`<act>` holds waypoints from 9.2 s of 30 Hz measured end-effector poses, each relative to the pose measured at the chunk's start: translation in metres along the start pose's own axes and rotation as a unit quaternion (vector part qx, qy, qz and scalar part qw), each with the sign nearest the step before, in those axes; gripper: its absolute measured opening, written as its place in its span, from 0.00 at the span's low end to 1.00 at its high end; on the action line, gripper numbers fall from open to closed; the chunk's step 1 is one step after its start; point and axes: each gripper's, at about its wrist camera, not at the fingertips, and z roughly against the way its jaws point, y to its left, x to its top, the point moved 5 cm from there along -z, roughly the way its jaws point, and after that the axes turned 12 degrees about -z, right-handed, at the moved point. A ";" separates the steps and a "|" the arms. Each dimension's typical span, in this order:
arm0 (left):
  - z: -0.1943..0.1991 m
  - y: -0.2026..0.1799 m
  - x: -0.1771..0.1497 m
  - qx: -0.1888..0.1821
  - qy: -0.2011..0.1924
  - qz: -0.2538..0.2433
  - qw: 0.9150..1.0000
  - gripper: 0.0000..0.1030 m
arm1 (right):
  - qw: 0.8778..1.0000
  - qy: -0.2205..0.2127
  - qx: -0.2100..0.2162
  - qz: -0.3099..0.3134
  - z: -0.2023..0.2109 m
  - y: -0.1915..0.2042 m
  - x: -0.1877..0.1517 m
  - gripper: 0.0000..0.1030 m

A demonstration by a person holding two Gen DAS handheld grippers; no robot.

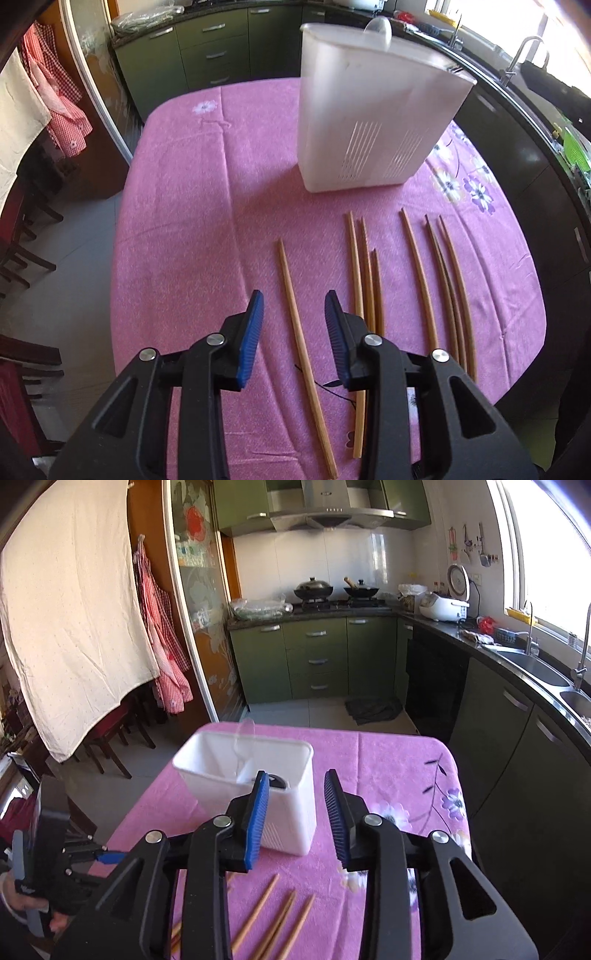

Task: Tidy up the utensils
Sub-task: 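Grasp a wooden chopstick with the left tool while the right tool grasps another chopstick, then carry the chopsticks upright and release them into the white holder with both tools, then grasp another wooden chopstick with the left tool while the right tool grasps another chopstick, then lift the held chopsticks upright toward the white holder with both tools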

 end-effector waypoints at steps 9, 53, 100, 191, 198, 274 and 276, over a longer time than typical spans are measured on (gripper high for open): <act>-0.038 -0.004 -0.005 -0.008 0.064 0.017 0.998 0.30 | 0.990 0.135 -0.035 0.009 -0.008 -0.038 -0.078 0.31; 0.072 0.008 0.024 -0.006 -0.056 0.022 0.998 0.06 | 0.943 0.331 -0.036 -0.009 -0.068 -0.024 -0.134 0.31; 0.109 -0.001 0.017 0.034 -0.114 -0.012 0.993 0.06 | 0.992 0.125 -0.007 0.035 0.061 0.006 -0.088 0.07; -0.056 -0.048 0.025 -0.023 0.092 -0.039 0.995 0.17 | 0.972 0.233 0.003 -0.021 -0.022 -0.055 -0.134 0.27; -0.061 -0.055 0.031 -0.012 0.100 -0.050 0.994 0.17 | 0.970 0.242 0.004 -0.018 -0.026 -0.052 -0.137 0.26; 0.105 -0.010 0.009 0.008 -0.121 -0.028 0.992 0.06 | 0.983 0.172 -0.016 0.062 -0.009 0.049 -0.116 0.06; 0.107 -0.010 0.007 0.009 -0.122 -0.028 0.992 0.06 | 0.988 0.142 -0.008 0.060 0.021 0.032 -0.105 0.06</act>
